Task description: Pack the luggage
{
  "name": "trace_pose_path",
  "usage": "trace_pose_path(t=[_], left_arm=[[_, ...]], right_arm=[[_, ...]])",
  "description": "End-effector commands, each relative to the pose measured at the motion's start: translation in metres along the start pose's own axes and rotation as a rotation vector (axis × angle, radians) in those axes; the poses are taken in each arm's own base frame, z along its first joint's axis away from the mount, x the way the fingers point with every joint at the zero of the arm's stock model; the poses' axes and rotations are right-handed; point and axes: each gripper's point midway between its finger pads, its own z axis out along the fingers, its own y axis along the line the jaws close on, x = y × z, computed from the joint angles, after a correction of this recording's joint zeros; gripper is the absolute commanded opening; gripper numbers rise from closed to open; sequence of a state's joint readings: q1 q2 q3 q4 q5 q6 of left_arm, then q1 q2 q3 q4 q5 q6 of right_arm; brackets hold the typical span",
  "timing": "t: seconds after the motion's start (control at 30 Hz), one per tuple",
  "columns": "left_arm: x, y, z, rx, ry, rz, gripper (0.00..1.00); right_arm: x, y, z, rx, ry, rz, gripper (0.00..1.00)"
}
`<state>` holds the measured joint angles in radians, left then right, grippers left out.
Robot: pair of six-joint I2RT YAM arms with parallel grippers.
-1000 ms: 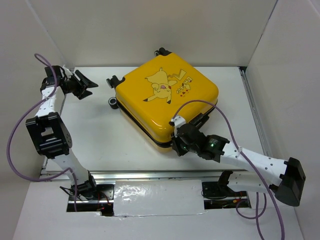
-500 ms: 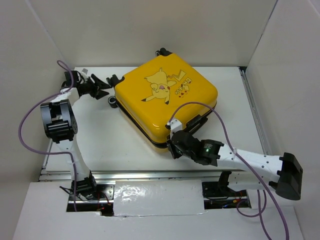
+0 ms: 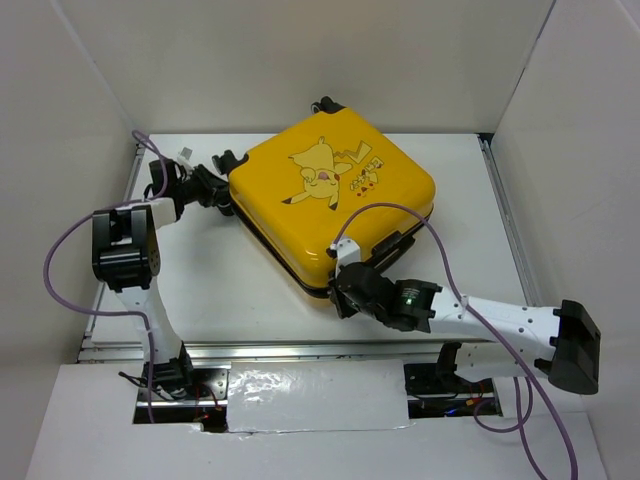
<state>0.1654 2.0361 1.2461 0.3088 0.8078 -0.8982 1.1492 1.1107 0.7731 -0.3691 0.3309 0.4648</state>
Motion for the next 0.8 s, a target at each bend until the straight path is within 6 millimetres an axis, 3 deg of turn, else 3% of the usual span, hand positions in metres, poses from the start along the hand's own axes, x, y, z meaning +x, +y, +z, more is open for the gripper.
trace_pose_path(t=[0.0, 0.23, 0.3, 0.47, 0.6, 0.77], left_arm=[[0.073, -0.032, -0.003, 0.072, 0.164, 0.03, 0.33], [0.157, -0.028, -0.011, -0.048, 0.225, -0.003, 0.24], [0.168, -0.03, -0.013, -0.071, 0.217, 0.002, 0.25], [0.164, -0.015, -0.006, -0.155, 0.207, -0.02, 0.26], [0.155, -0.022, 0.0, -0.131, 0.185, -0.004, 0.26], [0.158, -0.024, 0.001, -0.115, 0.176, -0.009, 0.24]], right_arm=[[-0.06, 0.01, -0.02, -0.056, -0.182, 0.129, 0.0], [-0.047, 0.014, -0.017, -0.063, -0.147, 0.119, 0.0], [-0.043, 0.023, -0.023, -0.113, -0.153, 0.085, 0.0], [-0.013, 0.024, -0.036, -0.168, -0.131, 0.016, 0.0], [0.013, 0.018, -0.028, -0.16, -0.136, 0.013, 0.0], [-0.001, 0.01, -0.02, -0.124, -0.326, 0.141, 0.0]])
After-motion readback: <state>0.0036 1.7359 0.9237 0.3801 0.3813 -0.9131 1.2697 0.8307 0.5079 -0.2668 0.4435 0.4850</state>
